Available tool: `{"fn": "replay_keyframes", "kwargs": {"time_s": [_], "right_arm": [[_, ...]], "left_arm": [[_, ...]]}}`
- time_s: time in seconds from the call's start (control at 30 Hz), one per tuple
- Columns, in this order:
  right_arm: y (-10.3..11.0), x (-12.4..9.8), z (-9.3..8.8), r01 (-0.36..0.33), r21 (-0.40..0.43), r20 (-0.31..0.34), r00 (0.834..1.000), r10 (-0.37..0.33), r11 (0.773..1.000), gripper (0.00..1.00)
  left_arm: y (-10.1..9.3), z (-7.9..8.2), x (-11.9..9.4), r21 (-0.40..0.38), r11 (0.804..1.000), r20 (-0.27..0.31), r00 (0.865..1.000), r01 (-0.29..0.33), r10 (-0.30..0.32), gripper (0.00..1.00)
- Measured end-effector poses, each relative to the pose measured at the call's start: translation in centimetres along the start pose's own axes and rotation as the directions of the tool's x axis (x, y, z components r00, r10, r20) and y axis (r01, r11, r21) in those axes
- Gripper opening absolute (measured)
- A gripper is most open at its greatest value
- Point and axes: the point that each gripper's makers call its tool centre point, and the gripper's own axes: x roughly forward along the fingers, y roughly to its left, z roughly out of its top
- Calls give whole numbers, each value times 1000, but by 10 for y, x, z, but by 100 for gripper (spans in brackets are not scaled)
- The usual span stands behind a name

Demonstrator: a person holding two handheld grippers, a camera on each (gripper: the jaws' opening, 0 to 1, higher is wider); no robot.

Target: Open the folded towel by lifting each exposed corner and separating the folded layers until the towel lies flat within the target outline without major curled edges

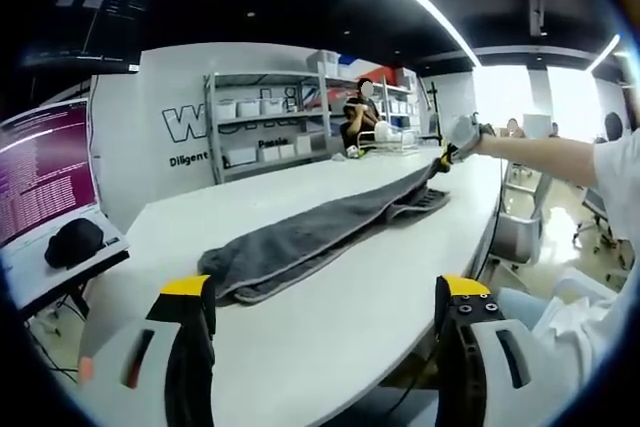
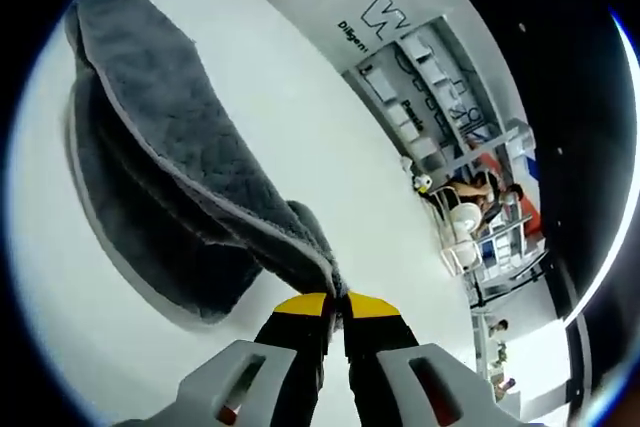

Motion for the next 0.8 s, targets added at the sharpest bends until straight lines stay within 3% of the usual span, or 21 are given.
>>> {"fn": "replay_keyframes", "kwargs": {"time_s": [0.2, 0.37, 0.53, 0.7, 0.8], "right_arm": [[8, 2, -2, -89, 128, 27, 996, 86, 988, 2], [8, -4, -2, -151, 257, 83, 988, 134, 955, 2], [3, -7, 2, -173, 286, 112, 983, 146, 942, 2], [-3, -6, 14, -135, 159, 93, 988, 121, 978, 2], [-3, -4, 26, -120, 130, 89, 990, 109, 984, 2]], "left_arm": [[3, -1, 0, -5, 1000, -3, 1000, -7, 7, 89], [3, 0, -1, -8, 1000, 1, 1000, -9, 9, 89], [2, -2, 0, -5, 1000, -7, 1000, -5, 5, 89], [-1, -2, 2, 0, 1000, -11, 1000, 0, 0, 89], [-1, -1, 2, 1, 1000, -10, 1000, 1, -1, 89]]}}
